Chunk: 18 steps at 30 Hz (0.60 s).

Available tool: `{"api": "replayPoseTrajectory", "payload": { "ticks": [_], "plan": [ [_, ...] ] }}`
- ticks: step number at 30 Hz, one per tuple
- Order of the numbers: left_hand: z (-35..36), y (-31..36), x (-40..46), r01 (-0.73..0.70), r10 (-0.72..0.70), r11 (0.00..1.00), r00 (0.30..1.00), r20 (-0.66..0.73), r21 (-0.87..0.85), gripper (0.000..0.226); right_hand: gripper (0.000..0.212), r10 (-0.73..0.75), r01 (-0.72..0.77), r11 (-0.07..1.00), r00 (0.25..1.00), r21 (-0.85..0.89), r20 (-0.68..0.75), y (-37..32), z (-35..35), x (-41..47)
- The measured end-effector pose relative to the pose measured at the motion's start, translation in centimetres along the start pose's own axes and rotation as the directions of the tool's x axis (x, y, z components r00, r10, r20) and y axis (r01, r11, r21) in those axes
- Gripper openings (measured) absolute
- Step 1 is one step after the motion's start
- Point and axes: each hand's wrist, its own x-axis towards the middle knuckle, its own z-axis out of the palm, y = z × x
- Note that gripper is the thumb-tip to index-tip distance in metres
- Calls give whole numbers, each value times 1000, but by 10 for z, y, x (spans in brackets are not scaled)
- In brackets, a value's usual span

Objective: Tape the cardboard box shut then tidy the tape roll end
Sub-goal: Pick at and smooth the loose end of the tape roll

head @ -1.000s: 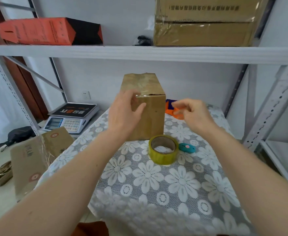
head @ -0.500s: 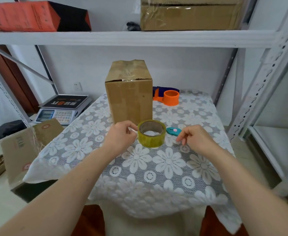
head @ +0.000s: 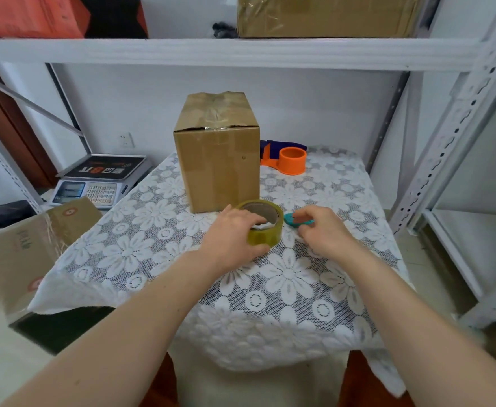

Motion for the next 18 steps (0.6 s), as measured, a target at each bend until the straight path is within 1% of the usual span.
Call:
{"api": "replayPoseTrajectory", "payload": {
  "ticks": [1,2,3,4,5,6,7,8,10,11,13,14,18],
  "plan": [
    [1,2,2,14,-15,999,1000,13,44,42,36,-10,10,1000,1000,6,7,-1,0,-1],
    [1,4,4,35,-36,999,999,6,25,31,38,-20,20,1000,1000,17,6,-2,0,-2],
    [0,5,5,73,-74,992,997,-10,-98,20,38,-34,34,999,999,37,-4,-4,0,-3],
    [-4,8,5,118,-127,944,992,-9,-309,11,38,-49,50,996,999,77,-20,-5,0,-3],
    [-9,10,3,162,-173,828,984,31,-536,7,36,-66,71,988,997,136,-43,-8,-1,-4],
    [-15,11,0,195,-183,671,978,95,-716,7,34,-78,90,974,995,207,-65,-12,-3,-5],
    [-19,12,-1,220,-168,544,974,152,-810,7,30,-84,105,952,993,289,-84,-15,-4,-5],
    [-21,11,-2,237,-146,475,971,189,-847,10,27,-84,111,920,993,377,-87,-19,-5,-6],
    [-23,12,-5,236,-102,398,972,212,-887,11,23,-85,91,849,996,520,-36,-24,-5,-8],
    [-23,12,-6,228,-95,361,973,208,-904,9,27,-96,87,837,995,540,-12,-26,-5,-8],
    [-22,10,-6,214,-86,302,977,197,-929,10,35,-119,104,852,993,514,-4,-29,-3,-7],
    [-22,9,-7,209,-77,280,978,195,-937,12,35,-123,112,857,992,503,-11,-31,-3,-7],
    [-22,6,-9,197,-20,226,980,197,-954,16,23,-122,133,835,991,534,-58,-37,-4,-9]
  ]
}}
